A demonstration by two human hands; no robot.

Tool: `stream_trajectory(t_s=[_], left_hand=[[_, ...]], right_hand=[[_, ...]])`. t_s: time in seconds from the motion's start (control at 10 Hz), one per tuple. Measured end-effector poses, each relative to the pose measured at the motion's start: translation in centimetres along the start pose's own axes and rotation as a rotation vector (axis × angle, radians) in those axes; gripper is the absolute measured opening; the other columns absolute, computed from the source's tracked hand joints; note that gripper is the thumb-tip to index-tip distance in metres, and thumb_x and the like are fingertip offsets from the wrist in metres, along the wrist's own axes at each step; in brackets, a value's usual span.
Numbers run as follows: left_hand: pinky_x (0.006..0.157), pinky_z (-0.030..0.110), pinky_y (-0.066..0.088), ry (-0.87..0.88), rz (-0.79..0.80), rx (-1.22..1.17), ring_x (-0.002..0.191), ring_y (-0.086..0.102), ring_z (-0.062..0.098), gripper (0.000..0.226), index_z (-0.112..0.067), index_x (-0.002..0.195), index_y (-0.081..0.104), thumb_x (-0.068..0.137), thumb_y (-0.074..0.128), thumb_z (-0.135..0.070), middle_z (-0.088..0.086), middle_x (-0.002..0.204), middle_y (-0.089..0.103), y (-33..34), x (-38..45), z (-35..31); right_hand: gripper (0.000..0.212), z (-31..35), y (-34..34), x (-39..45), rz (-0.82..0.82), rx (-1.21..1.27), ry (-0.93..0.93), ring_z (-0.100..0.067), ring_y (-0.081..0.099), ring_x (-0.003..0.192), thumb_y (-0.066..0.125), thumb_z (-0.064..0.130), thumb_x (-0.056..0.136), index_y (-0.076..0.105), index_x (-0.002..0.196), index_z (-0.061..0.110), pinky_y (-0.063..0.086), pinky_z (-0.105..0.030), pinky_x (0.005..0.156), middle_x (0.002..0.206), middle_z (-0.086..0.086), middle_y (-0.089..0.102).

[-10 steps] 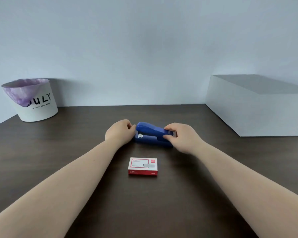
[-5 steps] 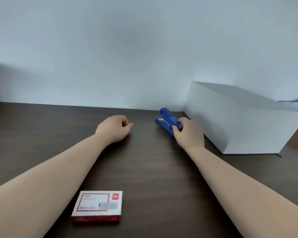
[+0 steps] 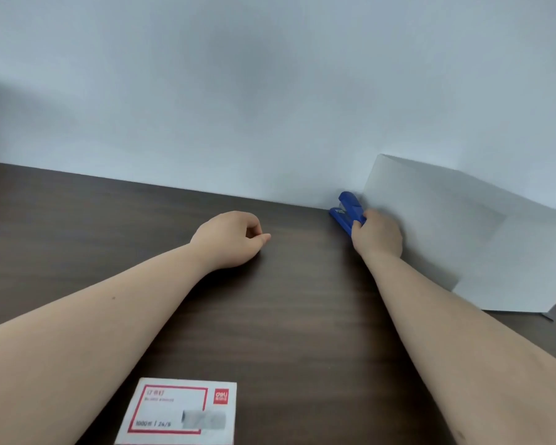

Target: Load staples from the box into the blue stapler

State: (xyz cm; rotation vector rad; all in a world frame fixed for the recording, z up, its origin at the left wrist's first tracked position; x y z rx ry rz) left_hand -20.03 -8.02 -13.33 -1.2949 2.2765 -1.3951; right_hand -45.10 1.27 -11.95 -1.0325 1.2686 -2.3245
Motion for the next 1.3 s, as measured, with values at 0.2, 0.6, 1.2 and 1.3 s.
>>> stream_trajectory(t_s=[0.2, 0.6, 1.2, 1.3], left_hand=[[0.070, 0.028, 0.040, 0.028, -0.003, -0.009, 0.081, 0.054, 0.017, 0.019, -0.025, 0.080, 0.057, 0.087, 0.052, -0.042, -0.015, 0.071, 0.052, 0.0, -0.2, -0.2], [0.070, 0.029, 0.042, 0.054, -0.001, 0.014, 0.080, 0.054, 0.015, 0.016, -0.027, 0.080, 0.057, 0.086, 0.052, -0.041, -0.016, 0.071, 0.052, 0.2, -0.3, -0.2], [0.070, 0.029, 0.041, -0.020, 0.031, -0.020, 0.081, 0.056, 0.019, 0.015, -0.026, 0.076, 0.059, 0.086, 0.055, -0.037, -0.015, 0.071, 0.055, -0.8, -2.2, -0.2], [0.070, 0.029, 0.039, -0.064, 0.013, -0.054, 0.078, 0.054, 0.019, 0.016, -0.023, 0.076, 0.060, 0.086, 0.056, -0.035, -0.014, 0.069, 0.054, -1.4, -3.5, -0.4]], right_hand=[[0.025, 0.1, -0.3, 0.6, -0.050, -0.040, 0.040, -0.040, 0.055, 0.102, 0.049, 0.007, 0.087, 0.057, 0.109, -0.002, 0.048, -0.040, 0.079, 0.121, -0.023, 0.049], [0.024, 0.1, -0.3, 0.6, -0.044, -0.033, 0.125, -0.042, 0.059, 0.102, 0.046, 0.002, 0.090, 0.059, 0.109, -0.006, 0.044, -0.037, 0.071, 0.112, -0.025, 0.064], [0.029, 0.9, -5.0, -4.7, 0.124, 0.018, -0.057, -0.028, 0.056, 0.076, 0.046, 0.034, 0.093, 0.060, 0.088, 0.009, 0.035, -0.029, 0.060, 0.081, -0.008, 0.057], [0.037, 0.9, -4.7, -6.8, 0.256, 0.002, -0.083, -0.027, 0.049, 0.073, 0.045, 0.036, 0.093, 0.046, 0.066, 0.011, 0.035, -0.029, 0.062, 0.076, -0.007, 0.052]])
Point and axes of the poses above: each hand's wrist, its own x-axis towards the middle knuckle, its own y-axis out of the palm, z = x × y, the point moved 4 cm from there along x, towards the middle knuckle
